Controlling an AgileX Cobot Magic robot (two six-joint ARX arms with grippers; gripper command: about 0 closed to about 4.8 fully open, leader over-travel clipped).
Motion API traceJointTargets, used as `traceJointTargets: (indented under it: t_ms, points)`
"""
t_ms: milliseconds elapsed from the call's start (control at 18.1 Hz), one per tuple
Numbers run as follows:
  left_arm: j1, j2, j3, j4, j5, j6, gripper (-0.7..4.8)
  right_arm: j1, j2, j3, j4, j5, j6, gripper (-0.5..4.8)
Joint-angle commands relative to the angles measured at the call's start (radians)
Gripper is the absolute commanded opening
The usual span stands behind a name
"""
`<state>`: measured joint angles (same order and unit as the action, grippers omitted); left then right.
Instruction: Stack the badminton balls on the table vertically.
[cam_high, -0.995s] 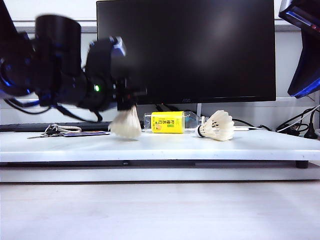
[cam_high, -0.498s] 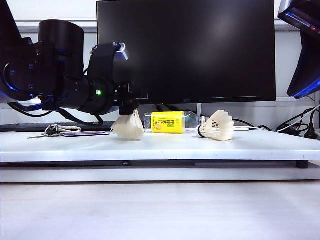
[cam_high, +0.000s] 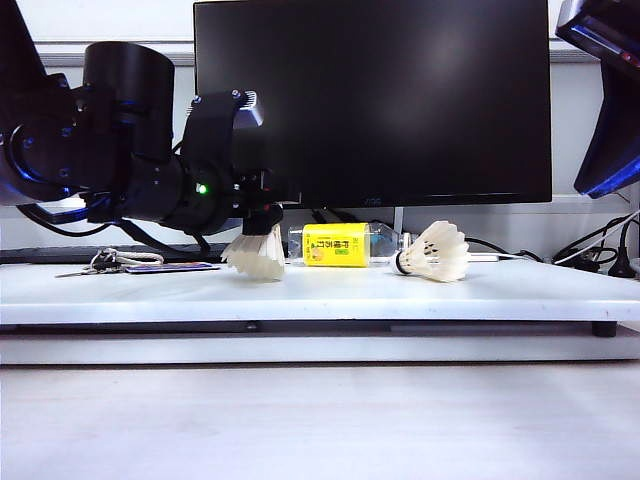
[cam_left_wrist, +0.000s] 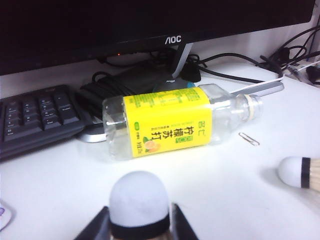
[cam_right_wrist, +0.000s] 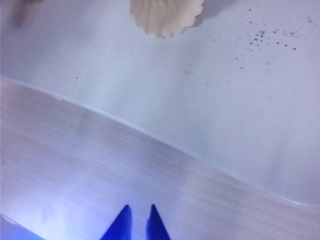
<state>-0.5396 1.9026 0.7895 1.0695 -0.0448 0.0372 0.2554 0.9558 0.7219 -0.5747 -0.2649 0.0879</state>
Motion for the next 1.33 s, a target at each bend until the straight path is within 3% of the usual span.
traceJointTargets:
  t_ms: [55,498,663,719,774,829,884,995,1161,1327]
  points:
    - [-0.016,-0.019,0.003,0.001,0.003,0.008,1.61,0.0,-0.001,0.003,0.019,-0.003,-0.003,0.53]
    - [-0.018,-0.046,-0.001,-0.082,0.003,0.008,1.49,0.0,-0.001,0.003,0.018,-0.003,-0.003,0.53]
    - [-0.017,-0.046,0.0,0.003,-0.005,0.02,1.49,0.0,-0.001,0.003,0.018,-0.003,-0.003,0.53]
    - [-0.017,-0.046,0.012,0.031,-0.005,0.076,1.62,0.0,-0.001,0.003,0.018,-0.003,-0.003,0.53]
    - [-0.019,-0.053,0.05,-0.074,-0.018,0.15,1.67,0.0,-0.001,0.003,0.018,-0.003,-0.003,0.53]
    - [-0.026,-0.07,0.106,-0.264,-0.026,0.21,1.78,0.0,-0.001,0.003,0.018,-0.004,-0.003,0.53]
    - [-0.027,-0.082,0.159,-0.414,-0.03,0.245,1.81,0.0,-0.001,0.003,0.018,-0.005,-0.003,0.53]
    - [-0.032,-0.092,0.393,-0.838,-0.05,0.284,1.81,0.0,-0.001,0.003,0.019,-0.006,-0.003,0.53]
    - [-0.006,-0.04,0.854,-1.438,-0.012,0.156,1.84,0.0,-0.001,0.003,0.019,-0.011,-0.003,0.53]
    - [0.046,0.156,1.358,-1.941,0.163,0.1,2.52,0.0,-0.001,0.003,0.02,-0.03,-0.003,0.53]
